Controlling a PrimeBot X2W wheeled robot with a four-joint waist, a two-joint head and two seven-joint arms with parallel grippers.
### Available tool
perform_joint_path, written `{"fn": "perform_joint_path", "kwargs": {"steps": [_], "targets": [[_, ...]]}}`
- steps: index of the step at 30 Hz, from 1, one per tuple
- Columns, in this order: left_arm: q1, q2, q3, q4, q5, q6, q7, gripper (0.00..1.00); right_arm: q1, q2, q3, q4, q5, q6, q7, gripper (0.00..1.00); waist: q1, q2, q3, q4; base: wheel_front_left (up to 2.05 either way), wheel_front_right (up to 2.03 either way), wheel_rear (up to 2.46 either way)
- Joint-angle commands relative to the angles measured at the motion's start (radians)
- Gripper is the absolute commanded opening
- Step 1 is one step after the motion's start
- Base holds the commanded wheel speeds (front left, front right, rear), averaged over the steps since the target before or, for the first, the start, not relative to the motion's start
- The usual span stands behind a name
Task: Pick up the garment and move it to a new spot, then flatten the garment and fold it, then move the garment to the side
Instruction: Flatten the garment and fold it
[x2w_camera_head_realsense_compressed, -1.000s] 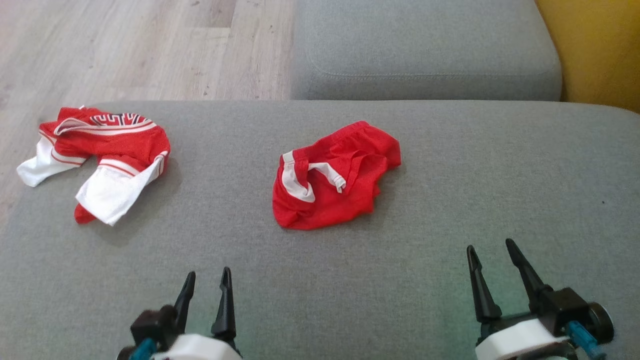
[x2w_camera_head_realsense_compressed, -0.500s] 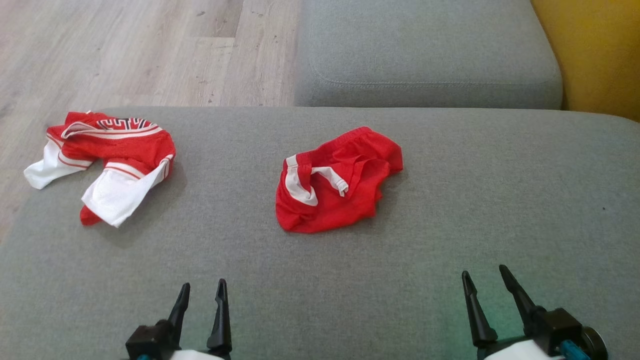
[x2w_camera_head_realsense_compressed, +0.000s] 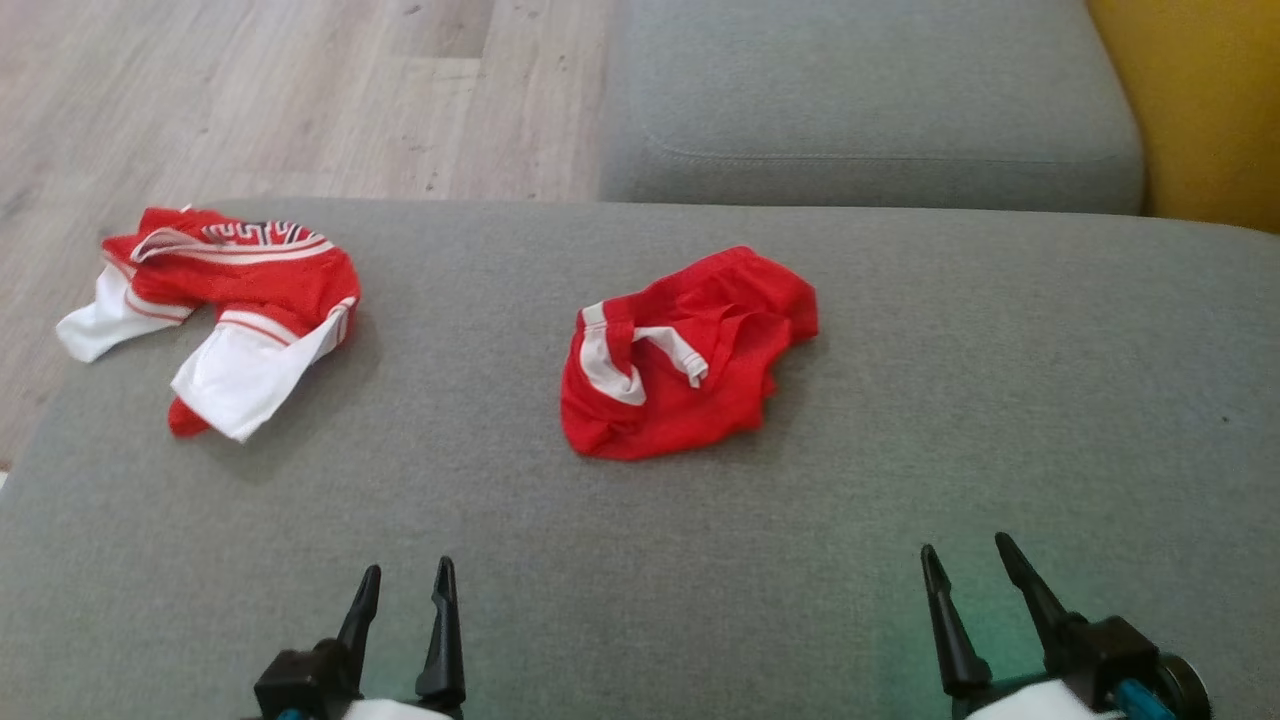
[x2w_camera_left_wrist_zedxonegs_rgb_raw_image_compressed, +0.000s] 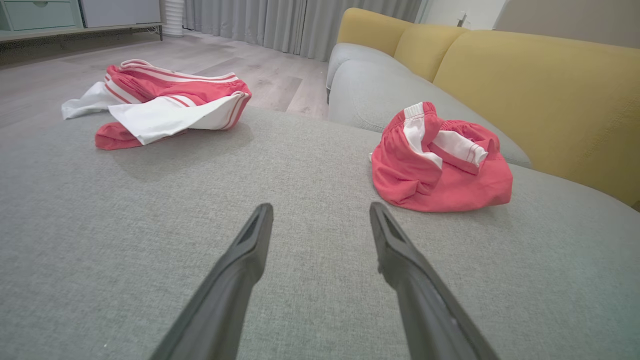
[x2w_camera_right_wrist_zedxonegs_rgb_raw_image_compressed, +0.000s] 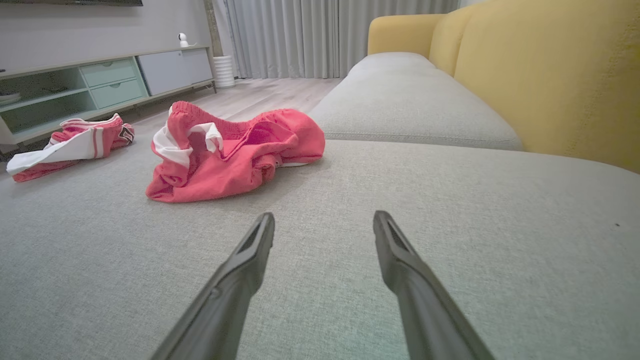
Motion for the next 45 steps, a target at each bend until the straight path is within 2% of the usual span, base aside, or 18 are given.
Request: {"fn": "perform_joint_path", "kwargs": {"steps": [1,8,11,14,19,25,26,28,35,38,45], "targets": [[-0.042,0.014,0.032,-0.034,0.011,0.004,-0.001,1.00,-0.073,-0.006,0.031,-0.025,-0.013,0.008,-0.011,1.00,0.0000,0.0000,0.010,0.016,0.00,0.00,0.00],[-0.060,0.014,0.021,-0.047,0.025,0.012,0.005,1.00,-0.205,-0.006,0.101,-0.004,-0.055,0.008,0.025,1.00,0.0000,0.0000,0.042,0.080,0.00,0.00,0.00],[-0.074,0.009,0.011,-0.057,0.032,0.013,0.010,1.00,-0.293,-0.006,0.138,0.042,-0.064,0.008,0.057,1.00,0.0000,0.0000,0.076,0.128,0.00,0.00,0.00],[-0.090,-0.001,0.004,-0.061,0.036,0.011,0.011,1.00,-0.387,-0.006,0.152,0.117,-0.069,0.008,0.094,1.00,0.0000,0.0000,0.115,0.179,0.00,0.00,0.00],[-0.113,-0.024,-0.002,-0.050,0.038,0.004,0.005,1.00,-0.515,-0.006,0.116,0.262,-0.101,0.008,0.119,1.00,0.0000,0.0000,0.171,0.264,0.00,0.00,0.00],[-0.125,-0.043,-0.001,-0.033,0.041,-0.006,-0.004,1.00,-0.608,-0.006,0.088,0.426,-0.124,0.008,0.127,1.00,0.0000,0.0000,0.200,0.315,0.00,0.00,0.00],[-0.128,-0.047,0.001,-0.027,0.043,-0.009,-0.006,1.00,-0.631,-0.006,0.071,0.462,-0.134,0.008,0.118,0.53,0.0000,0.0000,0.204,0.319,0.00,0.00,0.00],[-0.129,-0.050,0.005,-0.022,0.044,-0.009,-0.008,1.00,-0.648,-0.006,0.040,0.482,-0.148,0.008,0.101,0.00,0.0000,0.0000,0.204,0.315,0.00,0.00,0.00],[-0.120,-0.049,0.021,-0.017,0.049,-0.008,-0.012,1.00,-0.643,-0.006,0.040,0.443,-0.133,0.008,0.039,0.00,0.0000,0.0000,0.173,0.243,0.00,0.00,0.00],[-0.112,-0.047,0.024,-0.016,0.050,-0.008,-0.012,1.00,-0.599,-0.006,0.046,0.381,-0.139,0.008,0.033,0.00,0.0000,0.0000,0.145,0.198,0.00,0.00,0.00],[-0.091,-0.036,0.023,-0.023,0.050,-0.004,-0.010,1.00,-0.421,-0.006,-0.032,0.176,-0.188,0.008,0.107,0.00,0.0000,0.0000,0.072,0.115,0.00,0.00,0.00]]}}
